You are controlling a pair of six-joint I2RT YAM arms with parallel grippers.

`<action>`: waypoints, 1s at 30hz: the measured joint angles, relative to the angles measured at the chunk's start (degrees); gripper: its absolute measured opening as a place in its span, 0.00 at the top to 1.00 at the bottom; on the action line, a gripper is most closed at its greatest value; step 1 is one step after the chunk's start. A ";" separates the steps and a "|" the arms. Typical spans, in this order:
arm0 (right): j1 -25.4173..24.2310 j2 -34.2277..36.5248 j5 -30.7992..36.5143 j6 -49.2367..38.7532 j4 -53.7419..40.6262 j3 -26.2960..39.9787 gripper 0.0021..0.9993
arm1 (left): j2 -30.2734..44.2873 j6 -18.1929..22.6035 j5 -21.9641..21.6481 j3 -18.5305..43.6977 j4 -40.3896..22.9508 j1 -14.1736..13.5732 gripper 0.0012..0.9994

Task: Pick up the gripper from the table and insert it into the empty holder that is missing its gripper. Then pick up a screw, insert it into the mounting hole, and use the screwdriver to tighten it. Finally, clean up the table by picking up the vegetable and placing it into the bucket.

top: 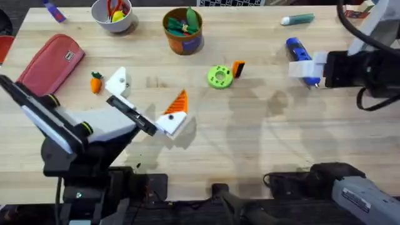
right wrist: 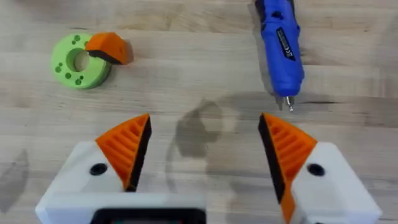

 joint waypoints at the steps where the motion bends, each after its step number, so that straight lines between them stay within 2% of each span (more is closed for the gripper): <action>1: 0.00 0.00 -0.01 0.00 0.00 0.00 0.01 | 0.01 -0.43 1.32 -0.39 1.31 -0.21 0.00; 3: 0.00 0.00 -0.01 0.00 0.00 0.00 0.01 | -0.01 -1.97 3.43 -0.62 3.20 -0.59 0.00; 4: 0.01 0.00 -0.01 0.00 0.00 0.00 0.01 | 0.01 -5.05 5.39 -0.62 3.20 -0.78 0.00; 11: 0.00 0.00 -0.01 0.00 0.00 0.00 0.01 | 0.00 -8.77 8.80 -0.64 -4.10 -0.78 0.00; 15: 0.00 0.00 -0.01 0.00 0.00 0.00 0.01 | -0.01 -8.23 10.98 -0.62 -7.23 -0.78 0.00; 24: 0.00 0.00 0.00 0.00 0.00 0.00 0.01 | -0.01 -4.78 16.77 -0.53 -8.09 -0.78 0.00; 30: 0.00 0.00 -0.01 0.00 0.00 0.00 0.01 | -0.01 -4.02 18.50 -0.51 -8.31 -0.78 0.00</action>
